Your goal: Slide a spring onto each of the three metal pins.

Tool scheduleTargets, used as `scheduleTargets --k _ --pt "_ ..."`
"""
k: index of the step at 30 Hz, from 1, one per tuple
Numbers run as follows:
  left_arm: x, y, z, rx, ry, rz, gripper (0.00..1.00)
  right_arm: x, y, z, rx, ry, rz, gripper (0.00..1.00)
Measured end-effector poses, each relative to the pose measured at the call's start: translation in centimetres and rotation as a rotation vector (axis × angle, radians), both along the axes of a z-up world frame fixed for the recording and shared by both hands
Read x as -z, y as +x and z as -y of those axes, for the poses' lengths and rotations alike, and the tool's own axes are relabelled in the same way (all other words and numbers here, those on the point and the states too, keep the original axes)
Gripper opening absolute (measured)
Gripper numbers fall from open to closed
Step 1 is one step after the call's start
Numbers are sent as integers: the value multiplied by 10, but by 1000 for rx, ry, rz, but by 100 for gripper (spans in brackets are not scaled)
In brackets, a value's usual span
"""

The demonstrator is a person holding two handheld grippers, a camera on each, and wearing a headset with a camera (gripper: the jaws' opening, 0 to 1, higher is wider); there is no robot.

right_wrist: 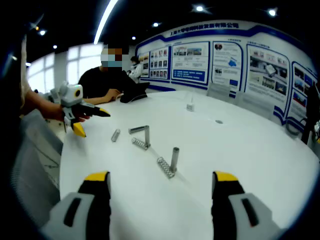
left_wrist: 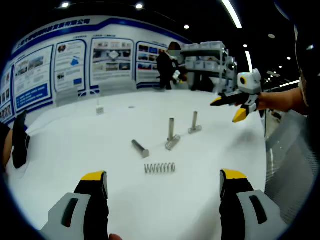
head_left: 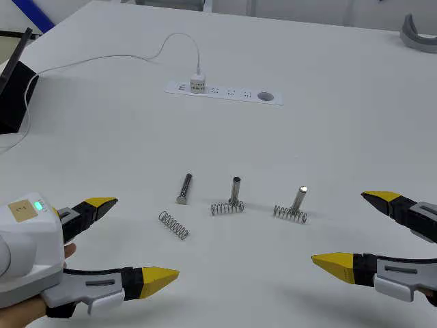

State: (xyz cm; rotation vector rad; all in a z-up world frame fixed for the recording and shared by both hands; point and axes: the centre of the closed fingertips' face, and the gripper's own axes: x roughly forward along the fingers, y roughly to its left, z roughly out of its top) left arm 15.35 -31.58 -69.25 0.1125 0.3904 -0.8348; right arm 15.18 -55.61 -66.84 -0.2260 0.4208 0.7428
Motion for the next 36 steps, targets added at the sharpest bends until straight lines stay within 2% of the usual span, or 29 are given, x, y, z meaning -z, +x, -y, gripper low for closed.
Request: scheduleTargets --k 17,27,36 --pt "-6 7 -2 -11 -11 -2 93 -8 -2 2 25 14 21 85" --pt "-8 9 3 -4 -16 -7 92 -9 -4 5 30 18 24 85" --pt "-20 18 0 -29 -30 9 87 -9 -4 2 22 25 22 85"
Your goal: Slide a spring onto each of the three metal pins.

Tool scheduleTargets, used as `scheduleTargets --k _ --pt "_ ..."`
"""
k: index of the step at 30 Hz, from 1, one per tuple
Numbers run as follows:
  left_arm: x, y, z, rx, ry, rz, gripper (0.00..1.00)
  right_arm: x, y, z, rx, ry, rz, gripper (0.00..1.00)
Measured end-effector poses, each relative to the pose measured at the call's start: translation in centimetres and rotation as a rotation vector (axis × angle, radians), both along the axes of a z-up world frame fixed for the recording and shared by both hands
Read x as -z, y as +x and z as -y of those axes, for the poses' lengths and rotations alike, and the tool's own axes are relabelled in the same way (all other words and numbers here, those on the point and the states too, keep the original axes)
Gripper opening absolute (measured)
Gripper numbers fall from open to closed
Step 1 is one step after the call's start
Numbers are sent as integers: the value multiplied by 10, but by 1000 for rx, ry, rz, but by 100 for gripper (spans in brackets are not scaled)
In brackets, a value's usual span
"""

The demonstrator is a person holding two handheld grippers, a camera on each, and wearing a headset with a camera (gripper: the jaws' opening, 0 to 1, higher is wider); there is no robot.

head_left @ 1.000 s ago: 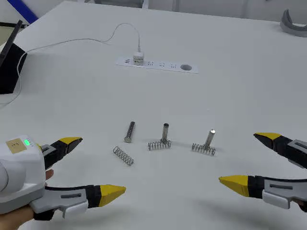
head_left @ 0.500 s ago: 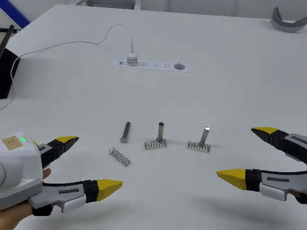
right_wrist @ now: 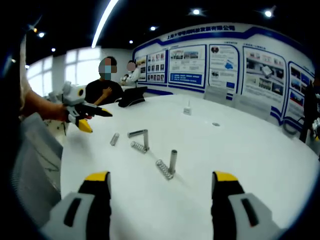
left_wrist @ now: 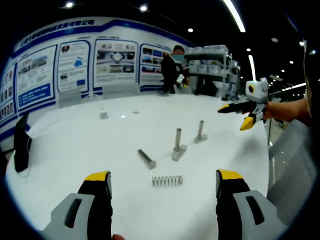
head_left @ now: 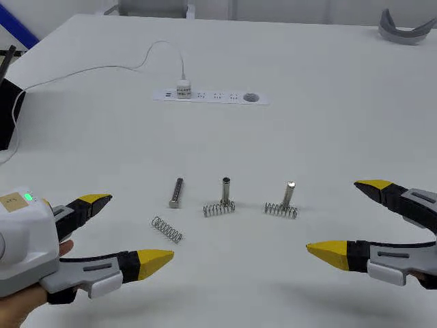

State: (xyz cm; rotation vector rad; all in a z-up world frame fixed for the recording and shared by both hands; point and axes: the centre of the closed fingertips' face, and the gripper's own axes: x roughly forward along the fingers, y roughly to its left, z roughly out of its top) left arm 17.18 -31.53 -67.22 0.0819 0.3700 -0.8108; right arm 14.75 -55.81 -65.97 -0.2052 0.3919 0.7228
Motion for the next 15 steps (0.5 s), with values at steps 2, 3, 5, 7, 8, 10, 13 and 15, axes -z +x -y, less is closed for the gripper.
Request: scheduleTargets --k 2,3,5,7,8,10,13,15 --pt "-3 4 -1 -7 -7 3 85 1 0 0 -2 -3 -2 85" --pt "-4 5 -1 -10 -6 6 83 1 0 0 -1 -2 -1 85" --pt "-6 9 -2 -16 3 17 80 -1 1 0 0 1 3 85" --pt "-8 12 -2 -20 7 24 77 -3 1 0 2 1 7 85" --pt "-8 14 -2 -21 7 25 77 -3 1 0 2 2 8 85" --pt "-9 18 -1 -23 9 23 75 -3 0 0 4 2 7 85" --pt "-8 25 0 -32 16 10 72 -2 0 1 2 -2 3 85" --pt "-8 31 2 -39 13 2 70 -2 0 1 1 -1 4 85"
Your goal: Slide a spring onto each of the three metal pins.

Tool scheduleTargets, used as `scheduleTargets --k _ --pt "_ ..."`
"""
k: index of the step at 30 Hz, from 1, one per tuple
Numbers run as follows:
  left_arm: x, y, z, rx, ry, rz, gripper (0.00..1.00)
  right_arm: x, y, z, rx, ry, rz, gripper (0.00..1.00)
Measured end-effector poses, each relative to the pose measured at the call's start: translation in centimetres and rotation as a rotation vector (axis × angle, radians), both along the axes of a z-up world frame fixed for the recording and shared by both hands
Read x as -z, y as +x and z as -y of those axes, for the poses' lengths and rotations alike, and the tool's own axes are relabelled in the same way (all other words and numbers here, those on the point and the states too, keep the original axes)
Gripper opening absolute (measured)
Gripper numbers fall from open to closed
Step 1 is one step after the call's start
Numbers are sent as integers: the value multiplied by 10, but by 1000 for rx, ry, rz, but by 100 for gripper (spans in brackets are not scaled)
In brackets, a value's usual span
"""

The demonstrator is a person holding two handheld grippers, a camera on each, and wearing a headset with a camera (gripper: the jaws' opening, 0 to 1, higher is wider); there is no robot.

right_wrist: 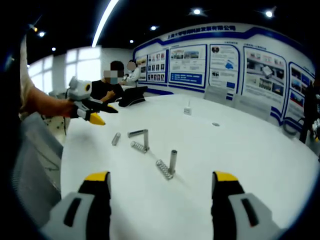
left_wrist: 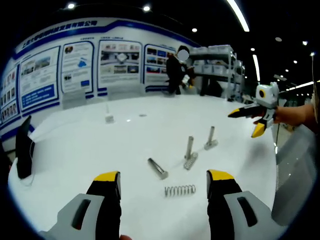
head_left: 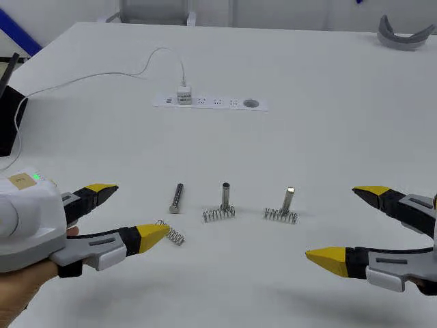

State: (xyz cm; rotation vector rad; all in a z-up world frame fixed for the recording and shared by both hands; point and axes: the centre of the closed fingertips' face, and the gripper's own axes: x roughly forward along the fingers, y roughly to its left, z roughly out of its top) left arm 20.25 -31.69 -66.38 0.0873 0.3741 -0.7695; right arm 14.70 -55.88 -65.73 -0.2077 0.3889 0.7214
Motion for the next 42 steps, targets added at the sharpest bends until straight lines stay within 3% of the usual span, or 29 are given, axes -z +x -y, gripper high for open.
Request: scheduleTargets --k 7,17,22,29,36,42 --pt "3 18 5 -13 21 -10 59 0 1 -1 0 7 -6 85" --pt "13 40 15 -29 45 -49 47 3 1 -1 -1 1 -13 85" --pt "20 46 23 -24 79 -78 42 3 1 0 3 1 -15 85" --pt "27 54 32 -31 140 -91 33 2 1 -1 -4 -2 -14 85" --pt "40 60 35 -31 177 -142 30 5 1 -1 -6 0 -24 84" --pt "44 68 42 -38 199 -160 27 6 1 0 -8 -2 -27 84"
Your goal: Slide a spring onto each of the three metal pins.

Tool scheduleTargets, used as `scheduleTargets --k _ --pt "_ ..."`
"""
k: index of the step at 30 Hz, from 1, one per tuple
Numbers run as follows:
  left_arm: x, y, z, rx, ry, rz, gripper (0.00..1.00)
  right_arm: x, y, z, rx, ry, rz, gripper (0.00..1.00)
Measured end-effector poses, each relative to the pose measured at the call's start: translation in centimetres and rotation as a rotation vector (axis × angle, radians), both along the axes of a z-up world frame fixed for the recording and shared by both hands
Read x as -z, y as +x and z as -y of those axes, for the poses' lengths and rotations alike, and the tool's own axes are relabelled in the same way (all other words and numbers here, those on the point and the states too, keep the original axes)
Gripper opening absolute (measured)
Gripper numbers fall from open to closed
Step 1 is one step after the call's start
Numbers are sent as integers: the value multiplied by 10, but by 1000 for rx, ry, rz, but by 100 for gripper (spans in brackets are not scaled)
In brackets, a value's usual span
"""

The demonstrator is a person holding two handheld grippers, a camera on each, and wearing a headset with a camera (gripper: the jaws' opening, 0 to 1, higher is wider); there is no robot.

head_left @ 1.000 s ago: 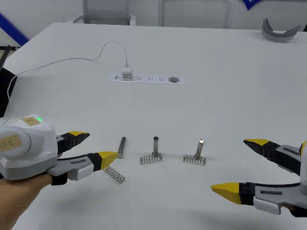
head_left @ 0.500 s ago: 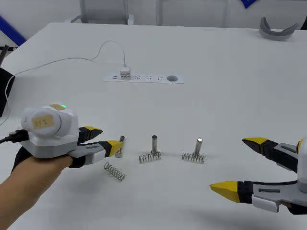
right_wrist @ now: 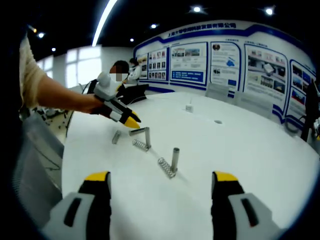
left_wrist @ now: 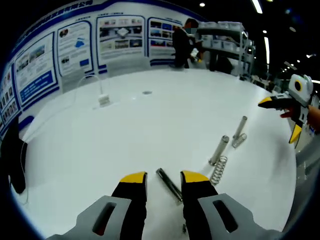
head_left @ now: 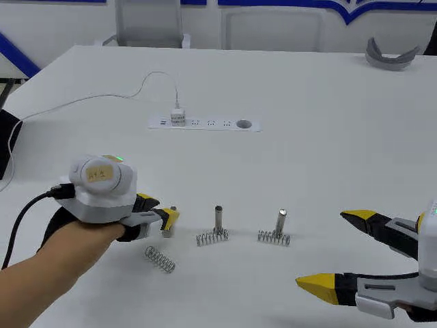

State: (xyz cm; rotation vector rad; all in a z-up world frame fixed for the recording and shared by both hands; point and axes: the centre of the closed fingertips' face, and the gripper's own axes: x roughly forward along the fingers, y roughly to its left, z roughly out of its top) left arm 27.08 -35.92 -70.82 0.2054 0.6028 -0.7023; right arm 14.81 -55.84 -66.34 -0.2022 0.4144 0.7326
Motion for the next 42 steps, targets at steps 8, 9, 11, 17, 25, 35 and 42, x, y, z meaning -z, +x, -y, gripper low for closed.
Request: scheduleTargets --k 8,9,11,17,25,35,42 --pt "10 6 1 -34 43 -38 21 1 0 4 11 2 -4 84" --pt "11 6 1 -36 45 -42 20 1 0 4 12 2 -4 84" --pt "14 5 1 -40 55 -54 20 2 0 5 14 1 -5 84" --pt "18 4 2 -36 87 -63 18 3 -1 5 12 -4 -8 84" --pt "18 6 4 -31 103 -71 14 2 -1 6 17 -2 -9 84" --pt "18 8 5 -7 152 -52 10 2 -2 8 24 1 -8 84" --pt "19 9 3 -8 174 -71 10 2 -2 7 24 2 -10 84"
